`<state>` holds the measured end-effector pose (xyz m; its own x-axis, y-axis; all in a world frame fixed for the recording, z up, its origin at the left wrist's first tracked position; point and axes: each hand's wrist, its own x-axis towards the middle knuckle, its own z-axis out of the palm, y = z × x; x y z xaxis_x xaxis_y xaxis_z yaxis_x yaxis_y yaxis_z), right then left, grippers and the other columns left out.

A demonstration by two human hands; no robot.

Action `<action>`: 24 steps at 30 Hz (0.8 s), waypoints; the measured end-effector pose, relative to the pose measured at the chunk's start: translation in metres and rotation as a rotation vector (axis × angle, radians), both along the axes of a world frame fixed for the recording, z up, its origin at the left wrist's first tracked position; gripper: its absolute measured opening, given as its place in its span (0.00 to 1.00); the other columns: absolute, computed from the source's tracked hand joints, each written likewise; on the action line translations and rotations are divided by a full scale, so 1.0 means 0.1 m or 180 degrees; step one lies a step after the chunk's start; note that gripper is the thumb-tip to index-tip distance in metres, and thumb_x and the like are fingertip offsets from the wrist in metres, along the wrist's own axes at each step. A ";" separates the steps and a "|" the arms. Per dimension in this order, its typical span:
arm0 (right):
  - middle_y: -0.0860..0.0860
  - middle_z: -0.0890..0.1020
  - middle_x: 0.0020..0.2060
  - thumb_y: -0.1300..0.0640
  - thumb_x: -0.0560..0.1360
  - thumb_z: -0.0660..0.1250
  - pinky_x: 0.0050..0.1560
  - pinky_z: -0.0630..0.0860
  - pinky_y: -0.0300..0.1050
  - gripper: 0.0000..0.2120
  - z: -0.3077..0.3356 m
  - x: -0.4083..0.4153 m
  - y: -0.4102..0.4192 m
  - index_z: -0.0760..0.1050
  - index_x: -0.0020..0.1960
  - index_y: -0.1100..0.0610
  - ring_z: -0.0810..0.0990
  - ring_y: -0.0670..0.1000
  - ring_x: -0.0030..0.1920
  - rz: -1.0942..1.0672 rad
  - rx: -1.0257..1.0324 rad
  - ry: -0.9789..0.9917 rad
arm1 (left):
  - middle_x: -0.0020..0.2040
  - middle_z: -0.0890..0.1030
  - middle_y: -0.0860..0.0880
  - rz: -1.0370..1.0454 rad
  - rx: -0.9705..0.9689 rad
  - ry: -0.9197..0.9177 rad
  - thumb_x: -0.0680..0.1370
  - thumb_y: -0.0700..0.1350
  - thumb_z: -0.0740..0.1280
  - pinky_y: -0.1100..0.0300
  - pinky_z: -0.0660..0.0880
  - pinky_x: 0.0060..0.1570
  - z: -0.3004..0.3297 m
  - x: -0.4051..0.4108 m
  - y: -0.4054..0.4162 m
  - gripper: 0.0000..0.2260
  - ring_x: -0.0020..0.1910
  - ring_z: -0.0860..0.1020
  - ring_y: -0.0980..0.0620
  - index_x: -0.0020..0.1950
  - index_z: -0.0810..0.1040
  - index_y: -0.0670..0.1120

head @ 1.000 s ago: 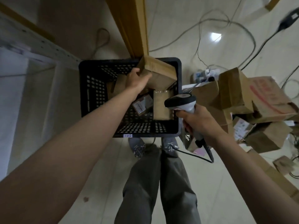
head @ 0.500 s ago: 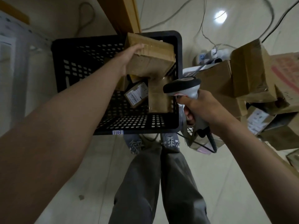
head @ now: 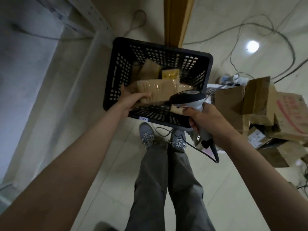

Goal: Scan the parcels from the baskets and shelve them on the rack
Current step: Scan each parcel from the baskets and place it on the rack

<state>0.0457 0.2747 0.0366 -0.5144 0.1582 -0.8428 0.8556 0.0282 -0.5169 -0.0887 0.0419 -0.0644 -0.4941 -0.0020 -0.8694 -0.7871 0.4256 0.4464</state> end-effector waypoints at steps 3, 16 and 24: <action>0.51 0.79 0.25 0.53 0.78 0.70 0.30 0.74 0.43 0.12 0.37 -0.09 -0.19 0.76 0.41 0.59 0.74 0.46 0.22 0.0397 0.0115 0.0110 | 0.80 0.62 0.47 0.0123 -0.0185 0.0233 0.46 0.60 0.84 0.47 0.68 0.73 0.47 0.17 -0.34 0.74 0.76 0.65 0.47 0.83 0.42 0.55; 0.56 0.77 0.25 0.55 0.80 0.68 0.32 0.72 0.44 0.16 2.36 -0.26 -1.28 0.74 0.36 0.62 0.73 0.51 0.24 0.1537 -0.0131 0.0793 | 0.69 0.61 0.47 0.0811 -0.0724 0.1470 0.60 0.48 0.86 0.63 0.68 0.69 2.64 1.15 -1.68 0.57 0.68 0.67 0.52 0.80 0.54 0.47; 0.54 0.75 0.24 0.59 0.81 0.67 0.30 0.73 0.42 0.20 3.48 0.00 -2.04 0.71 0.32 0.62 0.73 0.53 0.27 0.2037 -0.0282 0.1218 | 0.75 0.55 0.47 0.0974 -0.0938 0.1983 0.60 0.49 0.86 0.63 0.62 0.70 3.68 1.88 -2.54 0.66 0.75 0.61 0.50 0.83 0.41 0.46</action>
